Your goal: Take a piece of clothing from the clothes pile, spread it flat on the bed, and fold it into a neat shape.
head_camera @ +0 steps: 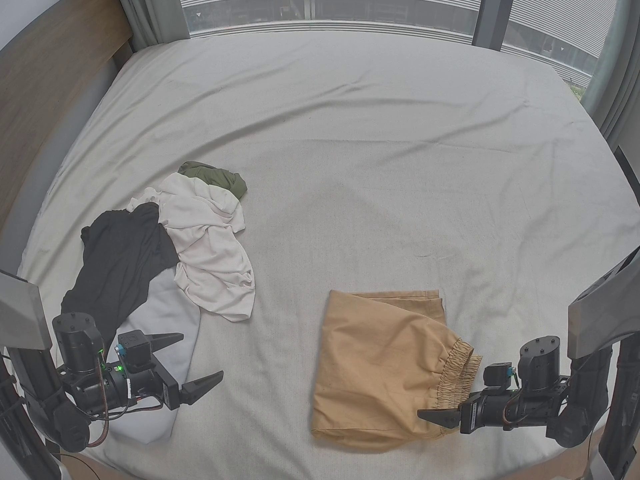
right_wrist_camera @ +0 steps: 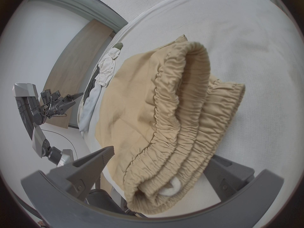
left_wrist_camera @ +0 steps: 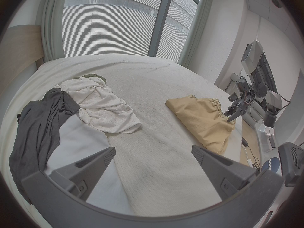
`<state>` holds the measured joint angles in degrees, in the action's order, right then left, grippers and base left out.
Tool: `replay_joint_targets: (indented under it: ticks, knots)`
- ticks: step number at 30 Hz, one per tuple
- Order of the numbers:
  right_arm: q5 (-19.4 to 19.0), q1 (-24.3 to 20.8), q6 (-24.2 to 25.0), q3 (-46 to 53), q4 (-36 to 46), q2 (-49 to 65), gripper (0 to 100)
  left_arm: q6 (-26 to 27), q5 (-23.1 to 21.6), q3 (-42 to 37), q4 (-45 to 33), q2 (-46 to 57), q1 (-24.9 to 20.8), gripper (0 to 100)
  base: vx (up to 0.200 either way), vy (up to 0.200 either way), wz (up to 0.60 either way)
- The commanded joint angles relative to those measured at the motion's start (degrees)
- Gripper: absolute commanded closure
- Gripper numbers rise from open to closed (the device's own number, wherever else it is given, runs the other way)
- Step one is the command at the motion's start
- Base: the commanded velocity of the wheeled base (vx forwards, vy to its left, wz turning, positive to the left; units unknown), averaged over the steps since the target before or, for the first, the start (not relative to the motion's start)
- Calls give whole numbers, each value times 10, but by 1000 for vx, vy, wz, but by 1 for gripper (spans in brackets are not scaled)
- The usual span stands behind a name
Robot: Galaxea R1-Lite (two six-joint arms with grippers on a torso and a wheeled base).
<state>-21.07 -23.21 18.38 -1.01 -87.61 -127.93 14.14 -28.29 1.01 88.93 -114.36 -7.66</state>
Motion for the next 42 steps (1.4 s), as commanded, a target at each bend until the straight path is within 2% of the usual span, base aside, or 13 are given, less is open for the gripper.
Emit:
replay_joint_targets:
  ticks: [1, 6, 18, 19, 31, 42]
  knots:
    - [-1, -8, 4, 9, -5, -31, 0, 0, 0, -10, 0, 1, 0, 0, 0, 0, 0]
    - [-1, -23, 17, 7, -5, -31, 0, 0, 0, -10, 0, 0, 0, 0, 0, 0, 0]
    - [-1, -23, 20, -9, -6, -28, 0, 0, 0, -10, 0, 0, 0, 0, 0, 0, 0]
    - [0, -23, 20, -10, -6, -28, 100, 0, 0, -10, 0, 0, 0, 0, 0, 0, 0]
    - [-2, -24, 25, -9, -7, -20, 100, 0, 0, -10, 0, 0, 0, 0, 0, 0, 0]
    - [-7, -45, 41, -20, -7, 94, 100, 0, 0, -10, 0, 2, 0, 0, 0, 0, 0]
